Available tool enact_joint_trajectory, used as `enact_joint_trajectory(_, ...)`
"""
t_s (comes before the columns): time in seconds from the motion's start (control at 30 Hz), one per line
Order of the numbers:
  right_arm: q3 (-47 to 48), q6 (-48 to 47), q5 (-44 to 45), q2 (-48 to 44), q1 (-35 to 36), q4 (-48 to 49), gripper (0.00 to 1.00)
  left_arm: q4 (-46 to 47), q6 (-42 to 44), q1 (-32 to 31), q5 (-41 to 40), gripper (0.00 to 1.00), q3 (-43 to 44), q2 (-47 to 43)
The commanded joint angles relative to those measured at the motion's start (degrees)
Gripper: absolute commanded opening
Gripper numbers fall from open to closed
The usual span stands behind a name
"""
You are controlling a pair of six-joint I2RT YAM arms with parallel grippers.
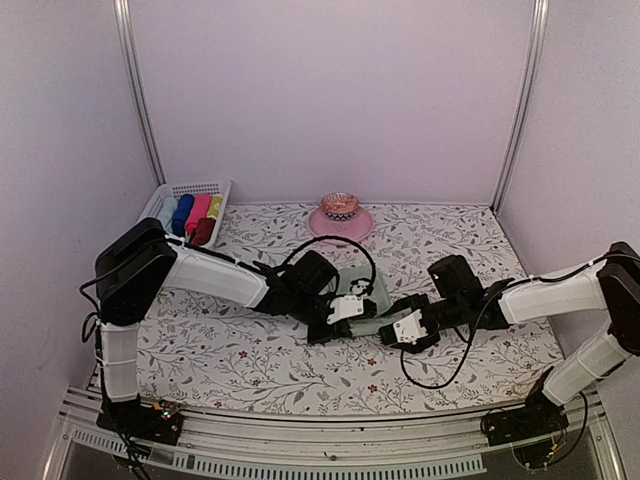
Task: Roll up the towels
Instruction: Roll the towel at the center of the board.
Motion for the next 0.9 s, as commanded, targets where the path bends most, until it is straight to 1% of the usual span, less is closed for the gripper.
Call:
enact_joint_trajectory(0.0, 1.35, 2.81, 8.98, 4.44, 1.47, 5.64, 0.66, -7.12, -1.23, 1.07, 4.57, 0.0, 0.25, 0.34)
enact_joint_trajectory(0.2, 2.2, 4.27, 14.69, 7.92, 2.07, 8.63, 0.59, -8.09, -1.08, 1.37, 6.43, 0.0, 0.96, 0.99)
enact_joint_trajectory(0.37, 1.51, 3.52, 14.82, 8.16, 2.83, 8.32, 0.54, -8.39, -1.34, 1.71, 7.2, 0.0, 1.26, 1.09)
enact_joint_trajectory(0.53, 1.17, 2.81, 13.97, 7.26, 3.47, 7.89, 0.53, -8.55, -1.87, 2.11, 7.53, 0.0, 1.51, 1.27)
enact_joint_trajectory(0.73, 0.17, 2.04, 11.68, 5.26, 3.71, 6.81, 0.54, -8.59, -2.38, 2.35, 7.91, 0.0, 1.75, 1.36)
enact_joint_trajectory(0.87, 0.59, 2.14, 12.14, 5.75, 4.18, 6.43, 0.53, -8.48, -2.57, 2.42, 7.92, 0.0, 1.86, 1.49)
